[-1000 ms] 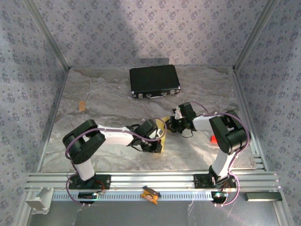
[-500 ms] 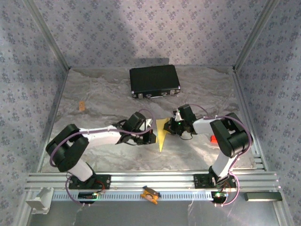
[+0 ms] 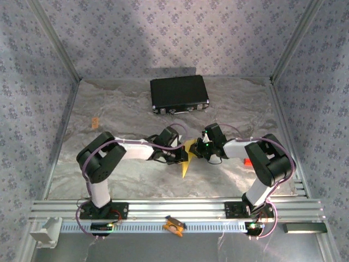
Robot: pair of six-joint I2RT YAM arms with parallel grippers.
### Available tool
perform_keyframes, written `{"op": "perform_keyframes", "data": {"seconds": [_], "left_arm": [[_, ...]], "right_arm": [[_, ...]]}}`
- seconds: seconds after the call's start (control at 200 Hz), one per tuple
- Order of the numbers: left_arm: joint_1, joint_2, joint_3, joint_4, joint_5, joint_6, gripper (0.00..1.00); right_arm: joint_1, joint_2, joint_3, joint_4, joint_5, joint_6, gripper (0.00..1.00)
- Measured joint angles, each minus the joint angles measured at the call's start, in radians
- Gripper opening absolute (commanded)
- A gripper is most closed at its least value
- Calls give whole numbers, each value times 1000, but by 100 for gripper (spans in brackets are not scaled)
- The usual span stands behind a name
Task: Fold a paper plane with a square sheet of paper (pick it up from the middle)
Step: Fold the wing for the fifth time at the center of the table.
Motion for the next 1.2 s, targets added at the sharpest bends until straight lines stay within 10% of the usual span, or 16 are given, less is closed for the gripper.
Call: {"op": "perform_keyframes", "data": {"seconds": [0.585,1.199], "left_arm": [[30,8,-43,20,47,92,0],[46,9,-49,17,98,134,0]], "right_arm": [[-115,-235,-1,-115,20,-238,10],[28,8,50,-94,-35,-347,8]]}}
